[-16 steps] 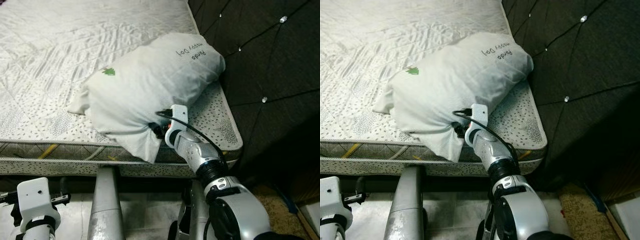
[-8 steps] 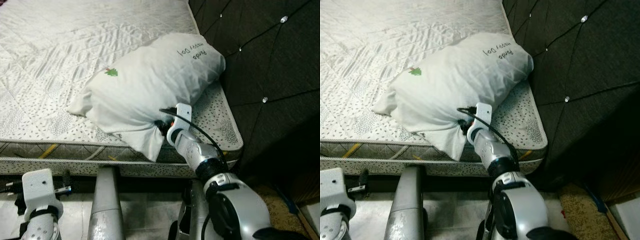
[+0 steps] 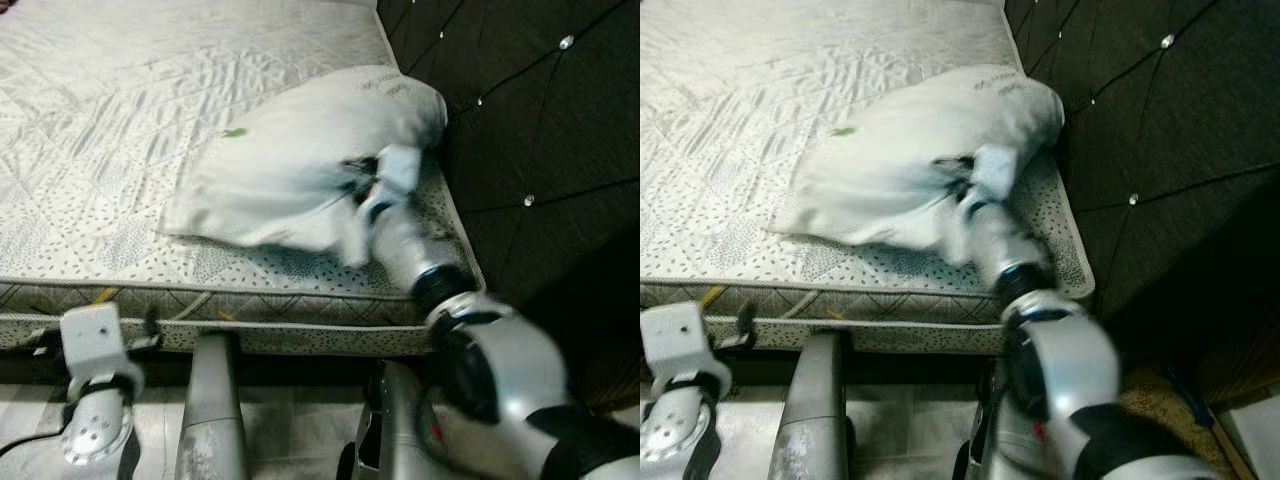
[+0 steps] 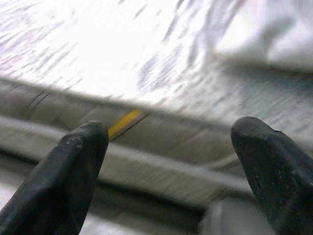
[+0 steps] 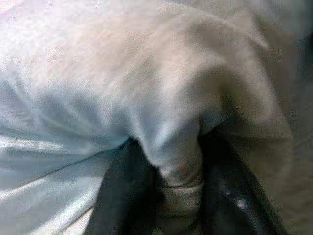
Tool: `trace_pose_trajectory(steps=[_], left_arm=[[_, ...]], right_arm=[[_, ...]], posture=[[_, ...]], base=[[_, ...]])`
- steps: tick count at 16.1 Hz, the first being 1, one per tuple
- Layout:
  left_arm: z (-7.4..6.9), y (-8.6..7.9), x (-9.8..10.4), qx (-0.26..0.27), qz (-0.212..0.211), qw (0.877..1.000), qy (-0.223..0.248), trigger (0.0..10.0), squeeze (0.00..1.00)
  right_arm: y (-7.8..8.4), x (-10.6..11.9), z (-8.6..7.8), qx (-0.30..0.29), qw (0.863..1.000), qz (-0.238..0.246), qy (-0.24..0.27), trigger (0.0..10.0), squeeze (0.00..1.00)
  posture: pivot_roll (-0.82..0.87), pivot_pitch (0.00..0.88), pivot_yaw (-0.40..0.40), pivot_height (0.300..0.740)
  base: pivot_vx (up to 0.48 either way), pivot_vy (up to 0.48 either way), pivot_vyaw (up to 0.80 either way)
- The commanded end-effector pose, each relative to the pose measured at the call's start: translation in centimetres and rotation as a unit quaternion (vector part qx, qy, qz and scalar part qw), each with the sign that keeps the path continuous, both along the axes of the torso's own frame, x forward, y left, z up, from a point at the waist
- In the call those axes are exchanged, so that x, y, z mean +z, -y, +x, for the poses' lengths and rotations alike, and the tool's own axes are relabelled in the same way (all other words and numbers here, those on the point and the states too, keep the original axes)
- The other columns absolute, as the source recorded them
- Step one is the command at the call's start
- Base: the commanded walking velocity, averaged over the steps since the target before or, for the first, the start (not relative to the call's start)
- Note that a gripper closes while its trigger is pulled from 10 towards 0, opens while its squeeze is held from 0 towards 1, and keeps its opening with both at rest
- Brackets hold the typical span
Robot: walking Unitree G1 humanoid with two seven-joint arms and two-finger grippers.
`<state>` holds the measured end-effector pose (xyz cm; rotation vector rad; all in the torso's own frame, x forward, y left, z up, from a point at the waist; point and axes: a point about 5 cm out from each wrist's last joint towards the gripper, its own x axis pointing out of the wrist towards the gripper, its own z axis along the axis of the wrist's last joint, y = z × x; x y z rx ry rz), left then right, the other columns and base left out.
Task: Clean up the room
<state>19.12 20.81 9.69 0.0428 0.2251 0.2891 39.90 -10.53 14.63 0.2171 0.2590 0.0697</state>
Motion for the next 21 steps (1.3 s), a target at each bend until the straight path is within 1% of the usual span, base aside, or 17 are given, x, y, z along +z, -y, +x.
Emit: trace_pose_trajectory(steps=[1, 2, 3, 4, 5, 8, 9, 11, 12, 13, 14, 15, 16, 18, 20, 21], left_arm=[[0.6, 1.1, 0.6, -0.039, -0.019, 0.999, 0.027, 10.0, 0.00], [1.0, 1.8, 1.0, -0.070, -0.030, 0.996, 0.041, 10.0, 0.00], [1.2, 2.1, 1.0, -0.081, -0.028, 0.995, 0.042, 10.0, 0.00], [1.5, 2.5, 1.0, -0.101, -0.029, 0.994, 0.042, 10.0, 0.00], [1.8, 3.0, 0.9, -0.121, -0.030, 0.991, 0.042, 10.0, 0.00], [2.2, 3.5, 0.8, -0.148, -0.025, 0.988, 0.044, 10.0, 0.00], [2.2, 3.6, 0.8, -0.154, -0.023, 0.987, 0.044, 10.0, 0.00], [2.3, 3.8, 0.8, -0.161, -0.019, 0.986, 0.045, 10.0, 0.00], [2.3, 3.8, 0.8, -0.161, -0.019, 0.986, 0.045, 10.0, 0.00], [2.2, 3.7, 0.8, -0.163, -0.021, 0.985, 0.044, 10.0, 0.00], [2.1, 3.9, 0.8, -0.174, -0.023, 0.984, 0.044, 10.0, 0.00], [1.9, 4.6, 1.0, -0.215, -0.027, 0.975, 0.050, 10.0, 0.00], [1.9, 4.9, 1.0, -0.227, -0.029, 0.972, 0.051, 10.0, 0.00], [2.1, 5.1, 0.8, -0.236, -0.024, 0.970, 0.047, 10.0, 0.00], [2.4, 5.4, 0.7, -0.243, -0.025, 0.969, 0.046, 10.0, 0.00], [2.5, 5.6, 0.7, -0.249, -0.022, 0.967, 0.045, 10.0, 0.00]], right_arm=[[3.3, 3.4, 1.2, -0.062, 0.996, -0.019, 0.066, 0.0, 0.00], [4.6, 3.5, 1.2, -0.078, 0.994, -0.026, 0.070, 0.0, 0.00], [5.2, 3.5, 1.2, -0.086, 0.993, -0.029, 0.070, 0.0, 0.00], [6.6, 3.4, 1.1, -0.102, 0.992, -0.039, 0.069, 0.0, 0.00], [8.5, 3.2, 0.8, -0.126, 0.988, -0.059, 0.069, 0.0, 0.00], [11.6, 3.4, 0.4, -0.172, 0.979, -0.089, 0.067, 0.0, 0.00], [12.2, 3.2, 0.2, -0.181, 0.976, -0.103, 0.064, 0.0, 0.00], [13.3, 1.8, -0.6, -0.188, 0.972, -0.131, 0.045, 0.0, 0.00], [13.5, 1.3, -0.8, -0.188, 0.972, -0.136, 0.037, 0.0, 0.00], [14.2, -0.2, -1.6, -0.192, 0.970, -0.149, 0.018, 0.0, 0.00], [14.4, -1.1, -2.1, -0.189, 0.970, -0.155, 0.007, 0.0, 0.00], [15.2, -3.0, -3.4, -0.183, 0.967, -0.176, -0.008, 0.0, 0.00], [15.3, -4.1, -4.1, -0.178, 0.967, -0.179, -0.020, 0.0, 0.00], [14.9, -5.5, -5.0, -0.163, 0.970, -0.179, -0.032, 0.0, 0.00], [13.8, -6.5, -5.5, -0.151, 0.974, -0.165, -0.036, 0.0, 0.00], [12.6, -6.8, -5.4, -0.135, 0.979, -0.151, -0.034, 0.0, 0.00]], posture=[[0.14, 0.000, -0.095, 0.536], [0.13, 0.000, -0.091, 0.536], [0.13, 0.000, -0.089, 0.536], [0.12, 0.000, -0.082, 0.536], [0.11, 0.000, -0.074, 0.536], [0.10, 0.000, -0.067, 0.536], [0.10, 0.000, -0.066, 0.536], [0.11, 0.000, -0.072, 0.536], [0.11, 0.000, -0.078, 0.536], [0.11, 0.000, -0.079, 0.536], [0.11, 0.000, -0.079, 0.536], [0.10, 0.000, -0.073, 0.536], [0.09, 0.000, -0.069, 0.536], [0.08, 0.000, -0.059, 0.536], [0.07, 0.000, -0.053, 0.536], [0.06, 0.000, -0.051, 0.536]], base=[[0.000, 0.000, 0.00], [0.000, 0.000, 0.00], [0.000, 0.000, 0.00], [0.000, 0.000, 0.00], [0.000, 0.000, 0.00], [0.000, 0.000, 0.00], [0.000, 0.000, 0.00], [0.000, 0.000, 0.00], [0.000, 0.000, 0.00], [0.000, 0.000, 0.00], [0.000, 0.000, 0.00], [0.000, 0.000, 0.00], [0.000, 0.000, 0.00], [0.000, 0.000, 0.00], [0.000, 0.000, 0.00], [0.000, 0.000, 0.00]])
